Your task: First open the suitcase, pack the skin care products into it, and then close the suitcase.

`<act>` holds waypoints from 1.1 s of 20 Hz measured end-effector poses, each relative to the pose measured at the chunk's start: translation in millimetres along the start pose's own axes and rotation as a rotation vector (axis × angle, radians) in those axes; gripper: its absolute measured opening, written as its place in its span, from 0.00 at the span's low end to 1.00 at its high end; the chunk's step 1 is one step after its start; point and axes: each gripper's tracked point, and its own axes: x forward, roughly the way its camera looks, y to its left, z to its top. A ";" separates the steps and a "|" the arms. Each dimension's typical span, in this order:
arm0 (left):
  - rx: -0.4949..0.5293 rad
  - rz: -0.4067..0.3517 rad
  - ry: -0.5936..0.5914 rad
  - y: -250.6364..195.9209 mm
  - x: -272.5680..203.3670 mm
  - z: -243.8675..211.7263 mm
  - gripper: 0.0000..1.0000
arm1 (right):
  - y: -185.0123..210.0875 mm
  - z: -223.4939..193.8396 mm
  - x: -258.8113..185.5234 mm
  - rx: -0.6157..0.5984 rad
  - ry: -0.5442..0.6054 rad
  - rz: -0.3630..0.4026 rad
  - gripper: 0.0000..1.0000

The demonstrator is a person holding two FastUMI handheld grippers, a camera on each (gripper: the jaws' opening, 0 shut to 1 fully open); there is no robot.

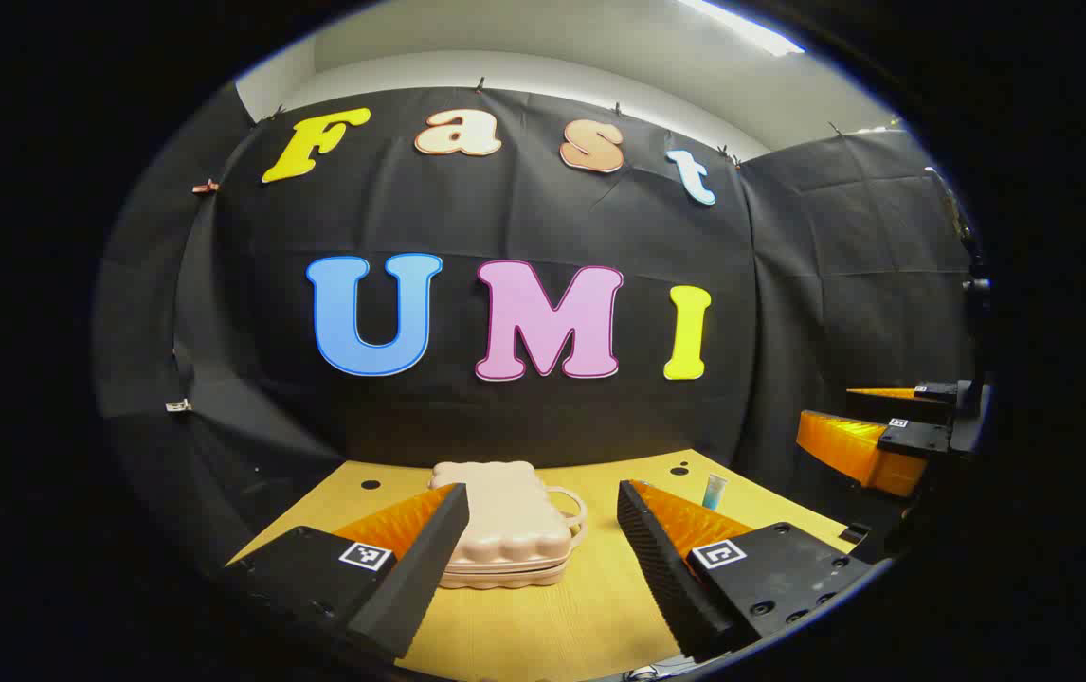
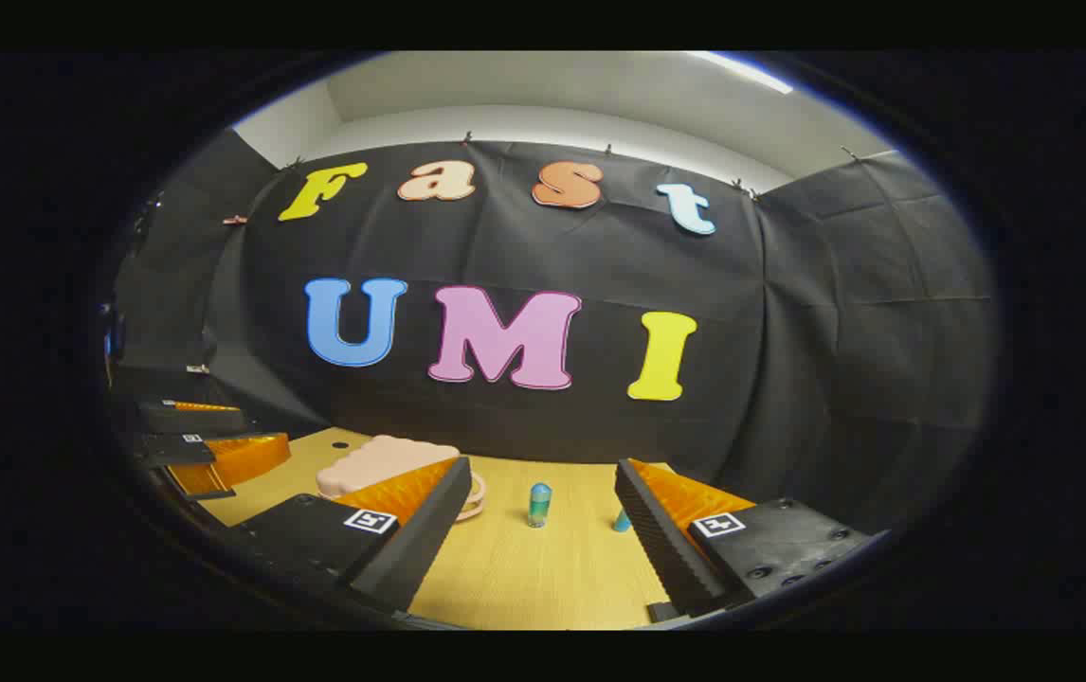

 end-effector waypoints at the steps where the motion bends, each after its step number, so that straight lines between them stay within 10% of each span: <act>1: 0.004 0.005 0.004 0.5 5.0 0.7 0.99 | -1.0 1.1 5.6 0.001 -0.003 0.002 0.97; 14: 0.001 0.053 0.039 -8.2 86.9 4.5 0.99 | -20.7 -6.6 85.5 0.034 0.005 0.052 0.97; 22: -0.016 -0.046 0.152 -55.0 183.8 -23.5 0.99 | -56.2 -29.2 120.9 0.003 0.034 0.032 0.97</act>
